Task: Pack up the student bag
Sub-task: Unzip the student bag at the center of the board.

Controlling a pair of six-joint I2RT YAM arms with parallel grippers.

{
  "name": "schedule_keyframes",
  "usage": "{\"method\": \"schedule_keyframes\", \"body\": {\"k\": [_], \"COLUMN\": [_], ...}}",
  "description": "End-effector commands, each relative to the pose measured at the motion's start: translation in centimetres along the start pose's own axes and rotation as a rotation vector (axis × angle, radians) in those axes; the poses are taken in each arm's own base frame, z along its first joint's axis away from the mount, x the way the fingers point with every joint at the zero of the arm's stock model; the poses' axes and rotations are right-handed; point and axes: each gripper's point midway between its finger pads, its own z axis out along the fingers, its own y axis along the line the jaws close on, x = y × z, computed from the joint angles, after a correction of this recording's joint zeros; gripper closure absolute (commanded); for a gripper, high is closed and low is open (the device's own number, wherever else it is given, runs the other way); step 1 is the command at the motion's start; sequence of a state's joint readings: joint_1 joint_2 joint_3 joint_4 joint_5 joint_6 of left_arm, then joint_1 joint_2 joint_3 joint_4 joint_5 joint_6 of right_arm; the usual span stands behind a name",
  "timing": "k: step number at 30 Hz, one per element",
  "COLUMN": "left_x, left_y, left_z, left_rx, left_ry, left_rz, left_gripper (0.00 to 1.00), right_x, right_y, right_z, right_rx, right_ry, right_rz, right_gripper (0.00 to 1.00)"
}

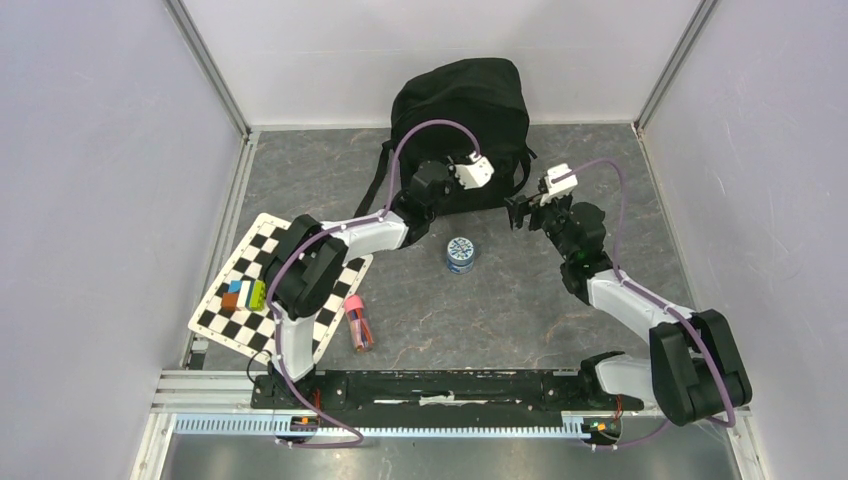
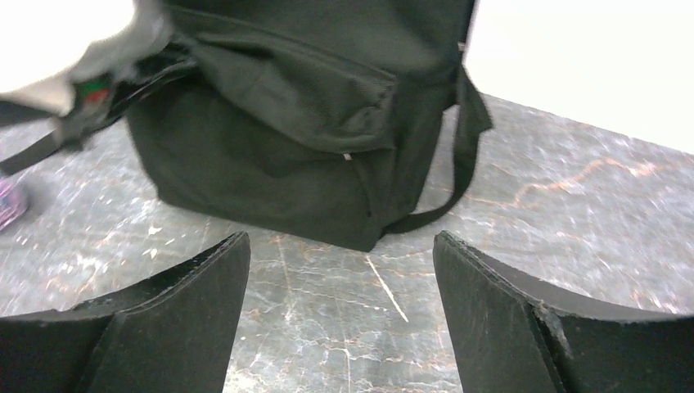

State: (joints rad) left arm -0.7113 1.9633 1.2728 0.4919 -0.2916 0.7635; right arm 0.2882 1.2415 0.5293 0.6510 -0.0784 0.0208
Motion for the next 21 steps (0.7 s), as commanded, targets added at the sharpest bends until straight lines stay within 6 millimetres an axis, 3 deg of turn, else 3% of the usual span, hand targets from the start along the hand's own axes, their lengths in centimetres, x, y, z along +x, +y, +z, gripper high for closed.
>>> {"method": "schedule_keyframes", "body": {"k": [1,6,9,17,21], "left_x": [-4.5,-5.1,-5.2,-6.1,-6.3], "left_y": [4.3,4.1,5.0,6.0,6.2], "left_z": [-0.2,-0.3,-0.5,-1.0,-1.2], "left_rx": [-0.011,0.162,0.246,0.394,0.426], "left_ry": [-0.125,-0.132,-0.145,-0.176,-0.196], "left_rz": [-0.217,-0.354,-0.452,-0.597,-0.626], "left_gripper": [0.88,0.94,0.97,0.98,0.98], "right_x": [-1.2,-2.7,-3.2,-1.5,-0.4], "right_y": [3.7,6.0,7.0,10.1,10.7], "right_z": [-0.1,0.1,1.5,6.4,9.3], "right_rx": [-0.239,-0.366,-0.42,-0.51,-0.523], "right_ry": [-0.105,-0.264,-0.305,-0.286,-0.249], "right_rz": [-0.149,-0.276,-0.33,-0.476,-0.524], "right_gripper": [0.13,0.11,0.1,0.08,0.08]}}
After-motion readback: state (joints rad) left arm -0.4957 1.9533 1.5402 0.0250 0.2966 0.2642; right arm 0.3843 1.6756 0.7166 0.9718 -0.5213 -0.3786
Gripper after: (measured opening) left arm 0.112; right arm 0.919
